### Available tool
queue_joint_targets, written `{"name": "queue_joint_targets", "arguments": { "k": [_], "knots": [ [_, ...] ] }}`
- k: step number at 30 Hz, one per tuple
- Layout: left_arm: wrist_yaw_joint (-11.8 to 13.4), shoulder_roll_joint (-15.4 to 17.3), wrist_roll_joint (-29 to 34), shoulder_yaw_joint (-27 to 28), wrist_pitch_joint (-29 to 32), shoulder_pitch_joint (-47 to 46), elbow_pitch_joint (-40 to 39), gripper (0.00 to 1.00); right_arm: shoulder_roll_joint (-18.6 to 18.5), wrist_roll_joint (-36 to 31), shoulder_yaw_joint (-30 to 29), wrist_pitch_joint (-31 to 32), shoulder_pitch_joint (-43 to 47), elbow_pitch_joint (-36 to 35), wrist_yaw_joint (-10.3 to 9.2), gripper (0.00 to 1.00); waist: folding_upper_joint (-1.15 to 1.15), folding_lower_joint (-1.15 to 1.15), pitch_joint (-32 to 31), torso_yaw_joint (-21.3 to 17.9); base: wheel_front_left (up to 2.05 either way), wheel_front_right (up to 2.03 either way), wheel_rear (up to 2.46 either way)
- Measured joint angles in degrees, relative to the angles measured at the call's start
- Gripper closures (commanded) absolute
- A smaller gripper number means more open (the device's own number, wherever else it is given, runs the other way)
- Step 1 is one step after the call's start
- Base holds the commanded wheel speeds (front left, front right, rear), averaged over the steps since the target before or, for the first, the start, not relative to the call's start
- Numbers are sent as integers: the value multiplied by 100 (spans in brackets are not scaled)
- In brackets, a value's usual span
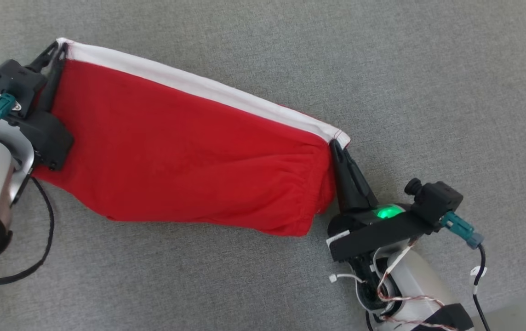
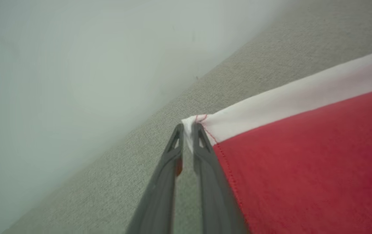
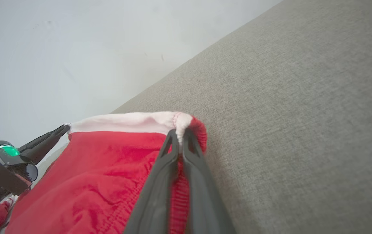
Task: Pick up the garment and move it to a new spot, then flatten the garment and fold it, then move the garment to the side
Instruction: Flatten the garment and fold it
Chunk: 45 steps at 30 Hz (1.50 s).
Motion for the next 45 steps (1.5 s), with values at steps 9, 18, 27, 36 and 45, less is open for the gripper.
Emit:
{"name": "queue_joint_targets", "arguments": {
  "k": [9, 18, 27, 36, 45],
  "knots": [
    [166, -369, -110, 633, 0, 639, -108, 0, -149, -1050, -436, 10, 334, -174, 0, 0, 0, 0, -296, 155, 0, 0, 0],
    [302, -995, -521, 1595, 0, 1956, -100, 0, -31, -2557, -2197, 10, 1085, -337, 0, 0, -1, -2, -845, 358, 0, 0, 0],
    [357, -1344, -536, 2223, 0, 2566, 211, 0, 15, -2920, -2564, 10, 1294, -287, 1, 0, -1, -2, -1100, 406, 0, 0, 0],
    [149, -1440, -349, 2421, -8, 2524, 604, 100, 18, -2863, -2437, 10, 1292, -200, 1, 0, -1, -1, -1084, 279, 0, 0, 0],
    [159, -1652, -143, 2697, -4, 2753, 537, 100, 21, -2770, -2463, 10, 1361, -125, 1, 0, -1, -1, -1378, 296, 0, 0, 0]
  ]
}}
